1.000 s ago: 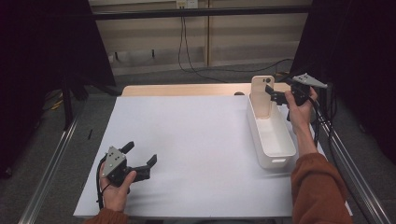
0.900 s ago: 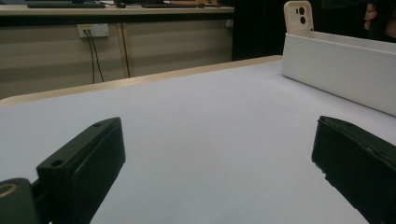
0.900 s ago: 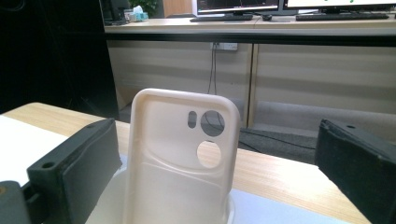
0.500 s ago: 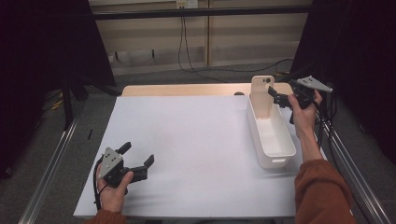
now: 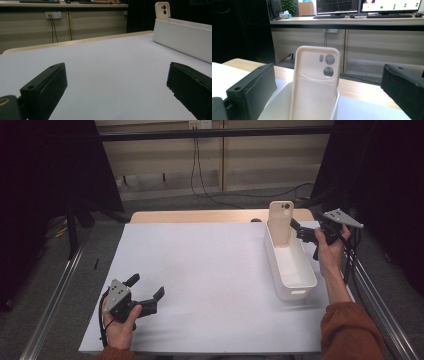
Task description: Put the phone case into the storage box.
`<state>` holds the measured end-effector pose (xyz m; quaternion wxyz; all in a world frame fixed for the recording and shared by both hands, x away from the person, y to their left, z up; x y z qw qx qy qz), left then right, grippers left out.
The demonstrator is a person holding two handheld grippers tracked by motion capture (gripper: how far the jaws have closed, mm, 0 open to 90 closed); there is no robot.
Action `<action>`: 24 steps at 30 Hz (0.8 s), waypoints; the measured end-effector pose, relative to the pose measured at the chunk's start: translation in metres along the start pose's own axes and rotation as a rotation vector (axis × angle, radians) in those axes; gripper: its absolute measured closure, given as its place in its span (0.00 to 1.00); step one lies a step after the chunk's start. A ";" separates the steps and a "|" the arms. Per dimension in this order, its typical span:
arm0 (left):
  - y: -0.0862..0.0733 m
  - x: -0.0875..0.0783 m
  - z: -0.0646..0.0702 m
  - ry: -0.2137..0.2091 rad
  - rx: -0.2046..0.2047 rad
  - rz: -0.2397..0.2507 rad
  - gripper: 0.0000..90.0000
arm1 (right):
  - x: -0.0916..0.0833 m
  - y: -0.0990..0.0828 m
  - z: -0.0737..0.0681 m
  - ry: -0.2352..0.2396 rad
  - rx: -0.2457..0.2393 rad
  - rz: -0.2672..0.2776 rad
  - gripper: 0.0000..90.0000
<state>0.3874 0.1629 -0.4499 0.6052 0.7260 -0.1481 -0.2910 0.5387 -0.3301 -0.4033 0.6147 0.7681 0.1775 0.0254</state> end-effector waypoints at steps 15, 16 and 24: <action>0.000 -0.005 -0.004 0.014 0.000 0.007 0.04 | -0.027 -0.009 -0.013 0.020 -0.031 0.013 0.00; 0.000 -0.006 -0.004 0.015 -0.003 0.009 0.04 | -0.029 -0.011 -0.015 0.025 -0.032 0.005 0.00; 0.000 -0.006 -0.004 0.018 -0.002 0.007 0.04 | -0.046 -0.009 -0.025 0.032 -0.060 0.016 0.00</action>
Point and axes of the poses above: each handheld gripper's, and its own axes: x roughly forward along the jaws, y roughly out of its top, z roughly to its right, the point moved 10 cm from there along x, roughly forward along the jaws, and after that the axes turned 10 degrees about x, right-handed, at the moved point
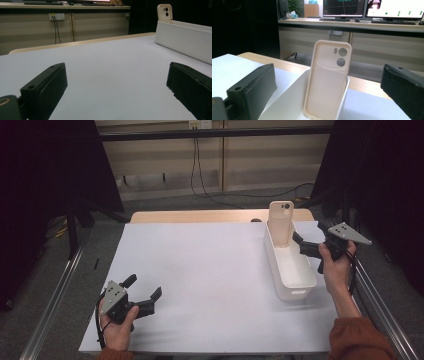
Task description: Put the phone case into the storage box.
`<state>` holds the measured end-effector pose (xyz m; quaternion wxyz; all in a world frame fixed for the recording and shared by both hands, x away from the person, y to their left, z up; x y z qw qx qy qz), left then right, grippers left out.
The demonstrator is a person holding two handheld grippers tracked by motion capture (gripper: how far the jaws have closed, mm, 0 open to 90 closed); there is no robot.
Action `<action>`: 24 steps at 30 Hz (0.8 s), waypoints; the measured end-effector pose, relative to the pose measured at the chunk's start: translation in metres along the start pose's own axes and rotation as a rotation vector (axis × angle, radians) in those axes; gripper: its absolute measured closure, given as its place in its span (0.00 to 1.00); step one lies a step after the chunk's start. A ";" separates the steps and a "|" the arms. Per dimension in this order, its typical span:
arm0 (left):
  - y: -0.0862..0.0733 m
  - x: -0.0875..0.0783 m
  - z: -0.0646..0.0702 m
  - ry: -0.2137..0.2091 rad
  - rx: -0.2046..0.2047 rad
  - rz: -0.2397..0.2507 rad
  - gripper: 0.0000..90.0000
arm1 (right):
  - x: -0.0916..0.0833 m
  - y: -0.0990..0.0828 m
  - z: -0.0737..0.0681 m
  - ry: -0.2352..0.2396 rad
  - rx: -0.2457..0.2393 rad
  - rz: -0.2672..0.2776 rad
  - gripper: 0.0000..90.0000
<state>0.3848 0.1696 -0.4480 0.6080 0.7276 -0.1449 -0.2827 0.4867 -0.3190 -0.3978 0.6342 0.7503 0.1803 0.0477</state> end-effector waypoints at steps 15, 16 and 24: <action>-0.001 -0.002 0.000 0.007 -0.003 -0.002 0.04 | -0.034 -0.009 -0.007 -0.009 0.012 0.013 0.00; -0.001 -0.002 0.000 0.008 -0.005 -0.003 0.04 | -0.036 -0.009 -0.009 -0.009 0.013 0.015 0.00; -0.002 -0.003 0.000 0.008 -0.003 -0.010 0.04 | -0.052 -0.011 -0.011 -0.022 0.016 0.028 0.00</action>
Point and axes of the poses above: each handheld gripper's, and its own axes: x roughly forward along the jaws, y roughly out of its top, z roughly to its right, the point moved 10 cm from there along x, roughly forward along the jaws, and after that the axes turned 10 degrees about x, right-handed, at the moved point
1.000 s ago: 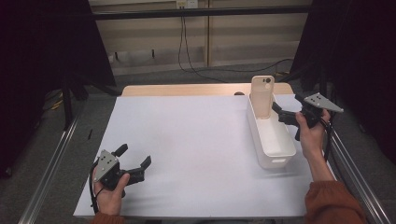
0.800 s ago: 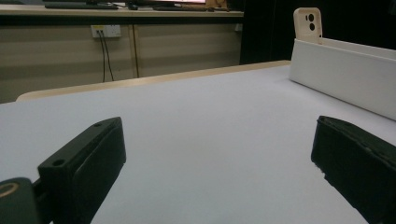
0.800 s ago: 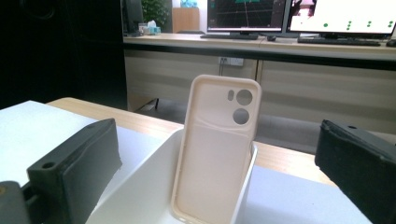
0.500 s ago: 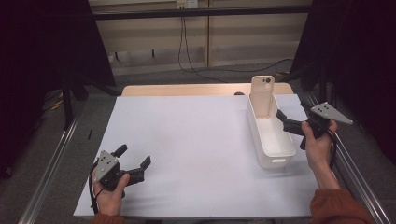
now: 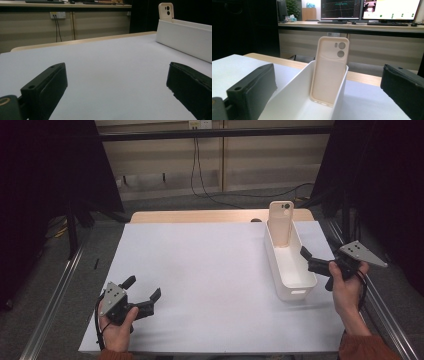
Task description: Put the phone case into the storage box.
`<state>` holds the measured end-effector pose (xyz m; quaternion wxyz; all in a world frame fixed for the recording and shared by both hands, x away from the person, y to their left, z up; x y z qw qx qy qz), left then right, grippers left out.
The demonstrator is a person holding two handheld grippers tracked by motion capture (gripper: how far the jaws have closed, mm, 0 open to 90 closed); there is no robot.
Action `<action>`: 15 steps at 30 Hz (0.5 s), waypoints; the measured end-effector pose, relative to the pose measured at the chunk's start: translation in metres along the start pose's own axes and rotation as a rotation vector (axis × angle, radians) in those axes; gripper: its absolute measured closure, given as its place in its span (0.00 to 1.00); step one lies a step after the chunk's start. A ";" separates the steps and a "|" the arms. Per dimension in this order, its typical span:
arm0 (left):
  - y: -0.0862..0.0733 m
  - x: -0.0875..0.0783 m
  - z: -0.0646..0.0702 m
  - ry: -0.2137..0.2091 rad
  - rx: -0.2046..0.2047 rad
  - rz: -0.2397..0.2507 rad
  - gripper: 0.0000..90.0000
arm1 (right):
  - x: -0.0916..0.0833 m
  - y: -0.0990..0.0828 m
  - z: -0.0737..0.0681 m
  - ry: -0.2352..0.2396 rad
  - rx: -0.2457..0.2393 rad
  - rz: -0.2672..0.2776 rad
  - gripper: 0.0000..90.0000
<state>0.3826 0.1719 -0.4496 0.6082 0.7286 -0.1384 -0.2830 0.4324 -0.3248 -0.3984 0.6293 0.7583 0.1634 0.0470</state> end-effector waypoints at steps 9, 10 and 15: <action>-0.001 0.000 0.001 -0.006 -0.007 -0.006 0.04 | -0.018 -0.005 0.004 -0.002 0.017 -0.001 0.00; -0.001 0.000 0.002 -0.004 -0.008 -0.004 0.04 | -0.019 -0.006 0.004 -0.005 0.010 -0.006 0.00; 0.000 0.000 0.002 -0.005 -0.012 -0.005 0.04 | -0.028 -0.012 -0.001 0.000 0.004 -0.010 0.00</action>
Point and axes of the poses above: each handheld gripper's, and its own axes: x roughly forward along the jaws, y roughly out of its top, z roughly to its right, the point moved 10 cm from there along x, roughly forward along the jaws, and after that the axes turned 10 degrees about x, right-handed, at the moved point
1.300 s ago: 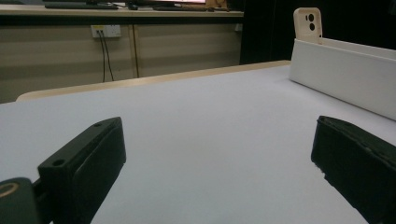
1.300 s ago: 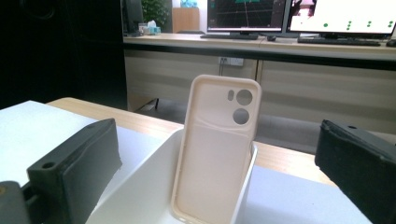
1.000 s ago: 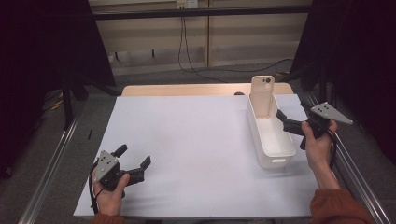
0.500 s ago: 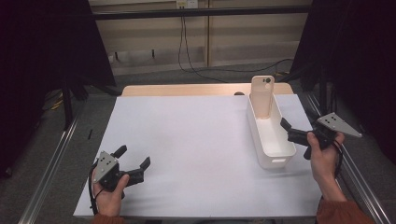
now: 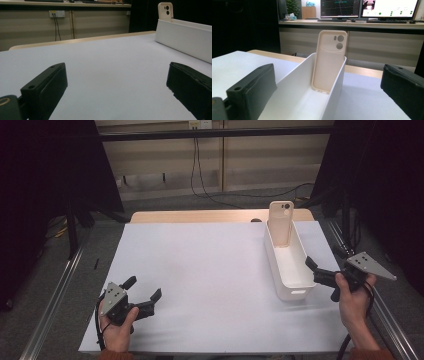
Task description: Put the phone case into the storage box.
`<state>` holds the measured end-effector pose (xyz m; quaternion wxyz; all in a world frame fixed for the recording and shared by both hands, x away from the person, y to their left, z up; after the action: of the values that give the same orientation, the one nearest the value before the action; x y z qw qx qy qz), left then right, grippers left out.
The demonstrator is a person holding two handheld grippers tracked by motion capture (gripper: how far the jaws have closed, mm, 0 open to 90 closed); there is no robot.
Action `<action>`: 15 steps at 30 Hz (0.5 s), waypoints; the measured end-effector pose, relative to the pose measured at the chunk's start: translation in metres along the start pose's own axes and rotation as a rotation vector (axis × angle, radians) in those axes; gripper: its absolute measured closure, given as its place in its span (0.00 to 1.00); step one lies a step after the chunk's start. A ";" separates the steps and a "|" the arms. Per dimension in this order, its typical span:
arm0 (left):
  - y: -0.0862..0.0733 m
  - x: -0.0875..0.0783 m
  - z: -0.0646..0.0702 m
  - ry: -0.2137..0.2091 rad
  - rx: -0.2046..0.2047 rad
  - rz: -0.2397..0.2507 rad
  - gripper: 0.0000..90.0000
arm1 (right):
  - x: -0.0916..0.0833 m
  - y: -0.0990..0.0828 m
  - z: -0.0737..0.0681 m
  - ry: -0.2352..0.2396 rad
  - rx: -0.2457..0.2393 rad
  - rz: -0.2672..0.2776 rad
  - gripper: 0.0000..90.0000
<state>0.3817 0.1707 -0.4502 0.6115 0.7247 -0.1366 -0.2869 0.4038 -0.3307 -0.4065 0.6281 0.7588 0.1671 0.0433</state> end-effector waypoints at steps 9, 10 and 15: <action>-0.001 -0.003 -0.004 0.007 -0.003 -0.004 0.04 | -0.019 -0.009 -0.004 0.003 0.007 -0.009 0.00; -0.001 -0.004 -0.004 0.009 -0.001 -0.005 0.04 | -0.021 -0.013 -0.005 0.009 0.014 -0.022 0.00; 0.000 -0.007 -0.006 0.021 0.000 0.001 0.04 | -0.034 -0.020 -0.008 0.007 0.004 -0.021 0.00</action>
<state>0.3792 0.1795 -0.4477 0.6131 0.7275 -0.1304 -0.2790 0.3654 -0.3304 -0.4187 0.6265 0.7580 0.1774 0.0392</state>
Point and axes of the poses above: each handheld gripper's, and its own axes: x roughly forward along the jaws, y roughly out of its top, z roughly to its right, the point moved 10 cm from there along x, roughly forward along the jaws, and after that the axes turned 10 degrees about x, right-handed, at the moved point
